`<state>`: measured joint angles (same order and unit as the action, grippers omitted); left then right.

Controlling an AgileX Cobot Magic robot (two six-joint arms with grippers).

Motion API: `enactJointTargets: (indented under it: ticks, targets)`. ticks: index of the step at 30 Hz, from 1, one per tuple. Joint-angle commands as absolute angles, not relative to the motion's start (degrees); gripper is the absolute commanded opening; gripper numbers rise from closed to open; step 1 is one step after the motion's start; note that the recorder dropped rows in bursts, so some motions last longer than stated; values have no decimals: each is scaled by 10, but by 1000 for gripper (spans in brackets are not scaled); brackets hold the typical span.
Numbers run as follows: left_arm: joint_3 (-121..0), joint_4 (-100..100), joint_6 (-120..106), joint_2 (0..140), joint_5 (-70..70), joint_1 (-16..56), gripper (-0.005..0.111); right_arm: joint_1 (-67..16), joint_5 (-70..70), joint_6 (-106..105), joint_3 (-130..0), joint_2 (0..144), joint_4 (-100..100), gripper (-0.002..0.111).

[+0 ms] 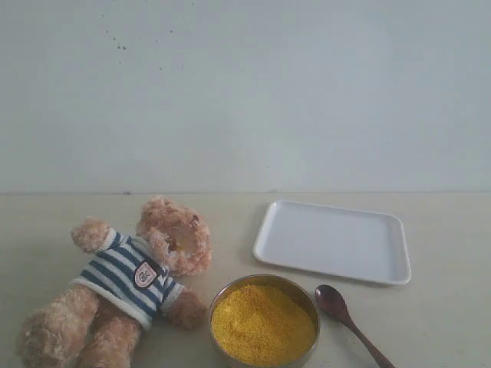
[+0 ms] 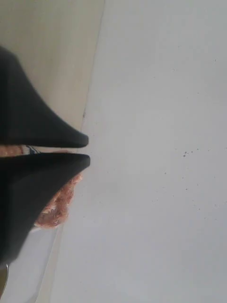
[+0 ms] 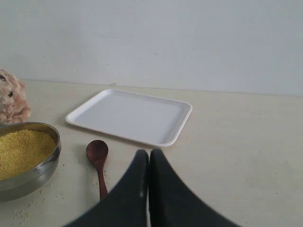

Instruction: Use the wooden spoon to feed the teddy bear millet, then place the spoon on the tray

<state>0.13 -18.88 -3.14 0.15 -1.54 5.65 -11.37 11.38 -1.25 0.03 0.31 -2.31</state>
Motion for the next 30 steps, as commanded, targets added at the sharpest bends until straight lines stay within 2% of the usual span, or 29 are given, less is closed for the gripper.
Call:
enactJointTargets:
  ticks: [1, 22, 26, 30]
  targets:
    - [0, -186, -30, 0, -20, 58, 4, -110, 111, -14, 0, 0, -23, 0]
    - [0, -186, -30, 0, -22, 58, 4, -110, 111, -14, 0, 0, -24, 0]
    - [0, -244, 125, 0, -32, 58, 4, -110, 111, -14, 0, 0, -24, 0]
    - [0, -291, 178, 0, -33, 58, 4, -110, 111, -14, 0, 0, -24, 0]
